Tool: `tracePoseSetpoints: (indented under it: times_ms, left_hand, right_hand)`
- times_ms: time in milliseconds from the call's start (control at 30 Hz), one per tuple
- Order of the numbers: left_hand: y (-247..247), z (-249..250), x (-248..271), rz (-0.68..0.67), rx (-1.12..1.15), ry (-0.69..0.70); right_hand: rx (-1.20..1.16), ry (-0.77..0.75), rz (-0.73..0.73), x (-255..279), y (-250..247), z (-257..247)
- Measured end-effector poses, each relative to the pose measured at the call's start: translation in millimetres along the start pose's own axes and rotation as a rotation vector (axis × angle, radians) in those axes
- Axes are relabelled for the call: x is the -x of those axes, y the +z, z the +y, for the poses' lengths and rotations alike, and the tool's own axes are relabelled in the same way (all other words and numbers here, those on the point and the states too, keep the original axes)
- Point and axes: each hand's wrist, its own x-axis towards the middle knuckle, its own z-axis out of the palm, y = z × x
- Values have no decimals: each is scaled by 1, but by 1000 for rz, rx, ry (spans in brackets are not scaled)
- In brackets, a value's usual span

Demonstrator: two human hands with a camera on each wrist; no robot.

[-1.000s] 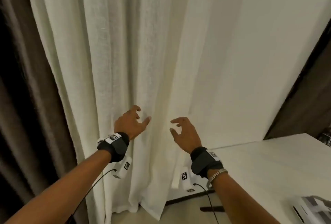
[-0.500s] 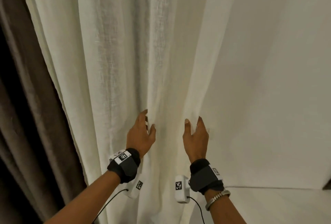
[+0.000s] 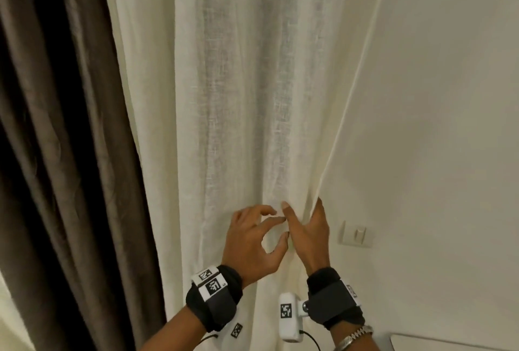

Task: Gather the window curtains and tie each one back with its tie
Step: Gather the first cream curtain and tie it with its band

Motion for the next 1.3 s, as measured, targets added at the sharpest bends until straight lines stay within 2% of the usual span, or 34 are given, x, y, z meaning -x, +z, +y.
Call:
tracePoseSetpoints:
  times_ms: [67,133,233,300,400,467,533,700,900,1033,1167,1233,1300]
  left_hand:
    - [-13,-11,-5,268,-99,11]
    - [-29,-19,-14,451,-218,-41]
    - [-50,-33,-23,637,-245,-176]
    - [-58,-47,-25,688,-121,-265]
    - [-54,-62,-26,595,72,-387]
    - [-42,-69,-21,507,125,-485]
    - [-29,-75,-13,438,142,-509]
    - [-1,-77,12,282,41,-278]
    - [25,-41,22,54,-96,-128]
    - [29,-32,24,96,-163,-164]
    - [28,-29,26,69,-62,-46]
    - [25,-29,24,13,7,-4]
    - [19,-30,24,19,-2,1]
  right_hand:
    - [32,49,62,-6,5,4]
    - [40,78,79,-7,14,6]
    - [17,100,57,-4,26,-2]
    - [-18,109,24,-2,28,-8]
    - [-30,143,-6,0,29,-13]
    - [-32,161,-9,0,29,-15]
    - [-37,170,-23,0,26,-20]
    - [-39,162,-64,10,21,-24]
    - [-60,6,-188,28,38,-26]
    - [-14,-64,-190,29,40,-29]
    - [107,-36,-106,25,42,-24]
    - [92,10,-56,19,42,-23]
    - [67,39,-13,12,39,-20]
